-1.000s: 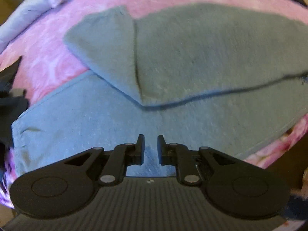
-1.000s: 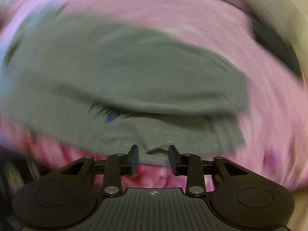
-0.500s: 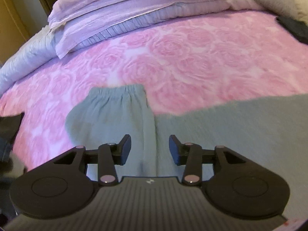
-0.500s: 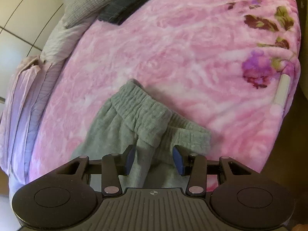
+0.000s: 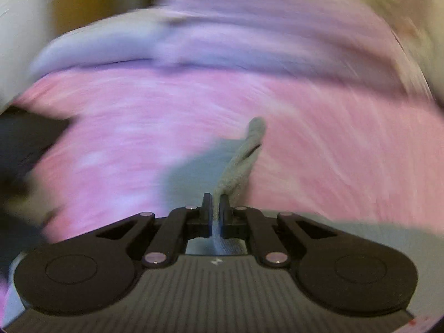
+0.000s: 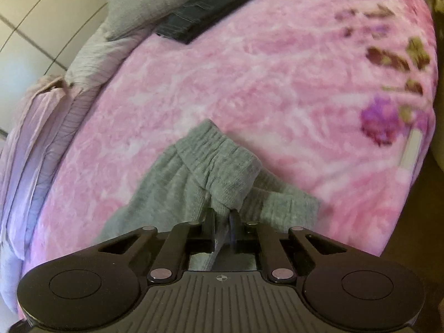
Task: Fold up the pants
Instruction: 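Grasp the stacked leg cuffs with both grippers and lift them, then lower the cuffs onto the bed and open both grippers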
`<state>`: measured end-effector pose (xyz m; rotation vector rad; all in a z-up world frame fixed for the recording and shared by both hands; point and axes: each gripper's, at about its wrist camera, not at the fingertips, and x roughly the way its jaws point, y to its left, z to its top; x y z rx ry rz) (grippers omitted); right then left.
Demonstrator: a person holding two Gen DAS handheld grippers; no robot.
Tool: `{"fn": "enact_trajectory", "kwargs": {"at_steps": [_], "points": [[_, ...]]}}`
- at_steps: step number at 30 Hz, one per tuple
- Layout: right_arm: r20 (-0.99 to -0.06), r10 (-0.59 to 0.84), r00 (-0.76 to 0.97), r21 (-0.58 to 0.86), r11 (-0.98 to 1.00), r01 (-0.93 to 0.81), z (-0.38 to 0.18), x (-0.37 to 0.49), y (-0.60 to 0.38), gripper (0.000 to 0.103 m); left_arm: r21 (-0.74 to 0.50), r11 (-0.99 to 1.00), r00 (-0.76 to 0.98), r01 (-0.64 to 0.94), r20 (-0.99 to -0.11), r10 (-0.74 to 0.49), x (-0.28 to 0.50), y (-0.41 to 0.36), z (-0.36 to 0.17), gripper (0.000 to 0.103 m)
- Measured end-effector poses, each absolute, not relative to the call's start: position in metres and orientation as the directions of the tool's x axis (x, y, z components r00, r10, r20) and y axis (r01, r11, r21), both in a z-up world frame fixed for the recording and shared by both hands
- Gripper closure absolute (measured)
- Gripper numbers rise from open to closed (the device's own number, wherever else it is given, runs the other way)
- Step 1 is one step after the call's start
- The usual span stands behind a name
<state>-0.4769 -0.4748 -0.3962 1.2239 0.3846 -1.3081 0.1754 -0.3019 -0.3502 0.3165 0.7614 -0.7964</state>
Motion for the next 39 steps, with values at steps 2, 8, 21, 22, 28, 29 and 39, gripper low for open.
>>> {"fn": "enact_trajectory", "kwargs": {"at_steps": [2,8,21,22,28,29,39], "points": [[-0.801,-0.512,0.309,0.461,-0.199,0.865,-0.392,-0.476,-0.473,0.098,-0.096,0.791,0.513,0.604,-0.713,-0.478,0.197,-0.231,-0.326,0.100],[-0.815,-0.466,0.343,0.489,-0.236,0.840,-0.397,-0.477,-0.474,0.093,-0.319,0.921,0.363,0.222,-0.850,-0.382,0.218,-0.092,-0.384,0.099],[-0.736,-0.549,0.395,0.627,-0.335,0.703,-0.409,-0.492,-0.455,0.057,-0.471,0.875,0.368,0.116,-0.798,-0.478,0.246,-0.076,-0.409,0.087],[-0.732,-0.555,0.394,0.633,-0.340,0.695,-0.410,-0.494,-0.455,0.057,-0.469,0.875,0.366,0.123,-0.798,-0.479,0.243,-0.075,-0.410,0.084],[-0.723,-0.585,0.368,0.630,-0.339,0.699,-0.419,-0.498,-0.465,0.067,-0.416,0.889,0.348,0.192,-0.818,-0.458,0.246,-0.089,-0.415,0.085],[-0.720,-0.589,0.366,0.628,-0.330,0.705,-0.420,-0.497,-0.468,0.084,-0.391,0.892,0.346,0.225,-0.824,-0.449,0.247,-0.095,-0.412,0.092],[-0.608,-0.657,0.445,0.722,-0.225,0.655,-0.364,-0.521,-0.436,0.099,-0.279,0.831,0.472,0.482,-0.716,-0.514,0.224,-0.081,-0.323,0.097]]}}
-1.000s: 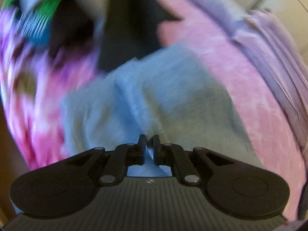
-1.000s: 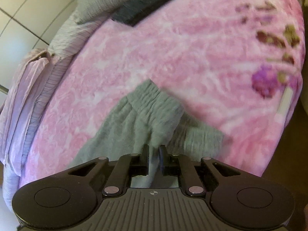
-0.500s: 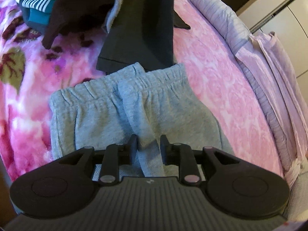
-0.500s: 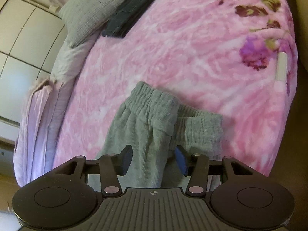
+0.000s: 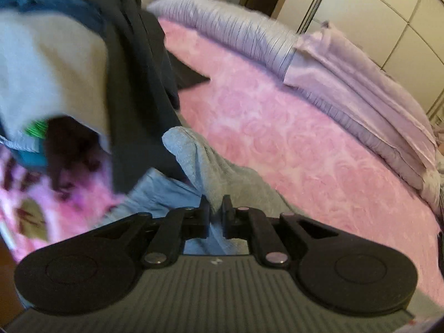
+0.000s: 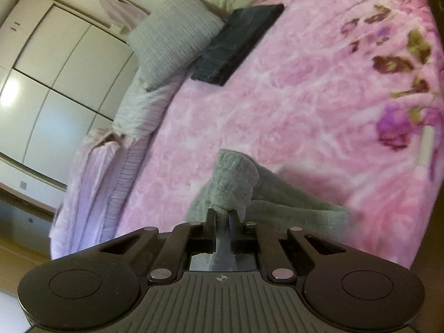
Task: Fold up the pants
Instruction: 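Lower the cuffs onto the bed and open both grippers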
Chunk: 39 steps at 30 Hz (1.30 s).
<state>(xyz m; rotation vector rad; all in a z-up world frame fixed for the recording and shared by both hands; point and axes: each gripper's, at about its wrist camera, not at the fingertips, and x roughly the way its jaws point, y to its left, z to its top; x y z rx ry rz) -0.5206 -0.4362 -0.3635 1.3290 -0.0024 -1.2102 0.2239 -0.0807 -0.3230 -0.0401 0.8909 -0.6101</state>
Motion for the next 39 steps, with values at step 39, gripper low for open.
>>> {"fn": "enact_trajectory", "kwargs": {"at_steps": [39], "points": [[-0.740,-0.670,0.062,0.003,0.089,0.996,-0.350,-0.438,-0.403,0.059,0.183,0.817,0.584,0.546,-0.783,-0.215,0.150,-0.062,-0.343,0.080]]}}
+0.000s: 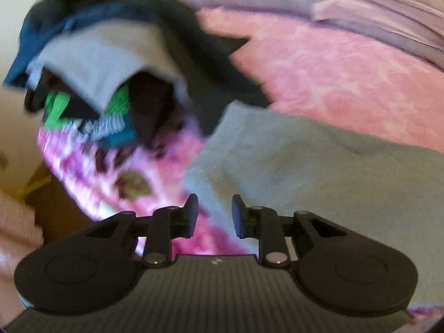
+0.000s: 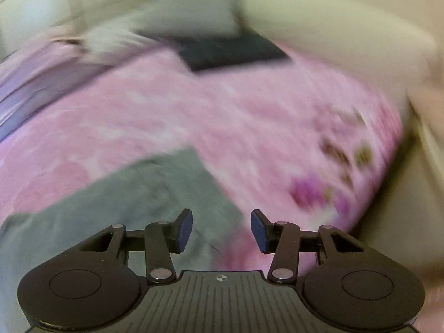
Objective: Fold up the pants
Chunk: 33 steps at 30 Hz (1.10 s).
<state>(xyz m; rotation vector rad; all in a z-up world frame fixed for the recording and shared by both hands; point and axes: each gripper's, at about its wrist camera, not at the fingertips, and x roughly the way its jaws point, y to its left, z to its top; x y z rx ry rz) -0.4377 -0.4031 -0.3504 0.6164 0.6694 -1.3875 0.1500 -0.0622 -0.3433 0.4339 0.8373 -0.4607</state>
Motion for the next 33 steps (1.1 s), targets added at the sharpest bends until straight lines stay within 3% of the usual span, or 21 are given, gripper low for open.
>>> {"fn": "enact_trajectory", "kwargs": {"at_steps": [3,6,10,14,18,20,23,26,30,33], "points": [[-0.746,-0.659,0.090,-0.048,0.189,0.981,-0.384,-0.418,-0.404,0.059,0.146,0.757,0.532,0.637,-0.794,-0.295,0.134,-0.089,-0.360,0.075],[-0.720,-0.689,0.083,-0.115,0.235,0.965,-0.429,-0.416,-0.403,0.056,0.177,0.718,0.507,0.673,-0.818,-0.273,0.131,-0.106,-0.403,0.072],[-0.696,-0.717,0.043,-0.250,0.298,0.921,-0.430,-0.405,-0.388,0.053,0.187,0.705,0.532,0.684,-0.789,-0.307,0.130,-0.104,-0.417,0.071],[-0.616,-0.776,0.133,-0.164,0.292,0.942,-0.410,-0.410,-0.351,0.053,0.128,0.670,0.511,0.732,-0.753,-0.414,0.130,-0.091,-0.399,0.068],[-0.642,-0.758,0.115,-0.200,0.311,0.929,-0.455,-0.394,-0.341,0.053,0.150,0.616,0.491,0.773,-0.756,-0.432,0.134,-0.083,-0.418,0.060],[-0.576,-0.808,0.123,-0.172,0.267,0.948,-0.462,-0.399,-0.334,0.053,0.159,0.606,0.517,0.780,-0.709,-0.479,0.128,-0.078,-0.427,0.060],[-0.579,-0.807,0.113,-0.109,0.214,0.971,-0.446,-0.400,-0.323,0.053,0.147,0.618,0.525,0.772,-0.695,-0.491,0.120,-0.073,-0.424,0.060],[-0.585,-0.781,0.220,0.018,0.259,0.966,-0.405,-0.396,-0.284,0.053,0.099,0.623,0.493,0.776,-0.711,-0.501,0.107,-0.058,-0.403,0.059],[-0.588,-0.744,0.317,0.107,0.317,0.942,-0.364,-0.386,-0.228,0.037,0.056,0.595,0.458,0.802,-0.697,-0.552,0.077,-0.029,-0.364,0.042],[-0.578,-0.744,0.336,0.108,0.338,0.935,-0.350,-0.376,-0.187,0.033,0.063,0.547,0.439,0.835,-0.676,-0.592,0.049,-0.008,-0.346,0.038]]}}
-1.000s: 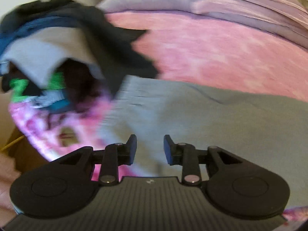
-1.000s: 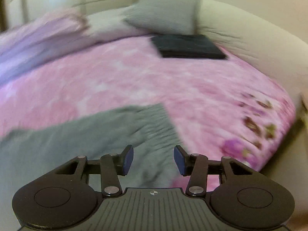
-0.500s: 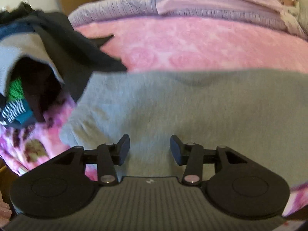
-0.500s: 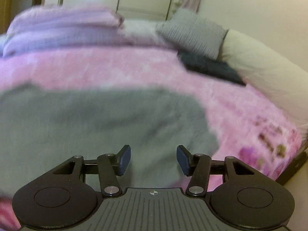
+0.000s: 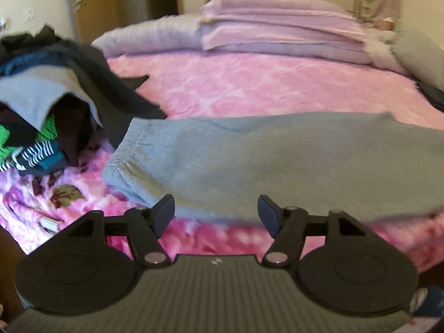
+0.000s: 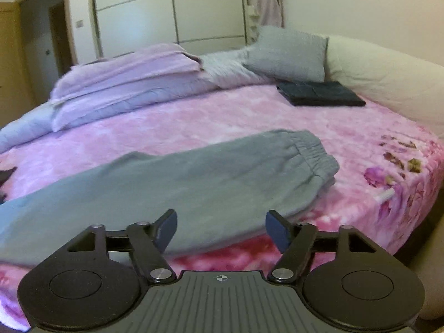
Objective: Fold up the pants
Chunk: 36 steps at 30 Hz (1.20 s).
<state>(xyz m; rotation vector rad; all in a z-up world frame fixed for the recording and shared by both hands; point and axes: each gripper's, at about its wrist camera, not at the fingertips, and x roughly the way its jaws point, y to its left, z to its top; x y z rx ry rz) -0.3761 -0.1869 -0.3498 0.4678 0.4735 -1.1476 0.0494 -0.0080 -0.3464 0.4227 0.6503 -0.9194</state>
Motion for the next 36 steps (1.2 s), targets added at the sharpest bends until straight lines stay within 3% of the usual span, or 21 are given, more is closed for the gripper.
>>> {"fn": "enact_trajectory", "kwargs": {"at_steps": [4,12,23,36], "points": [[-0.586,-0.707,0.395,0.110,0.414,0.904,-0.342,-0.368,-0.148,0.032,0.037,0.507,0.397,0.861,-0.672,-0.625,0.017,0.020,-0.331,0.029],[-0.597,-0.684,0.420,0.088,0.465,0.881,-0.335,-0.368,-0.111,0.031,0.062,0.452,0.367,0.890,-0.688,-0.626,-0.022,0.038,-0.322,0.029],[-0.607,-0.711,0.354,0.118,0.360,0.925,-0.340,-0.388,-0.102,0.031,0.122,0.320,0.310,0.940,-0.697,-0.646,-0.049,0.007,-0.322,0.029],[-0.633,-0.709,0.311,0.093,0.329,0.940,-0.345,-0.390,-0.101,0.031,0.111,0.261,0.258,0.959,-0.725,-0.639,-0.059,-0.010,-0.336,0.029]]}}
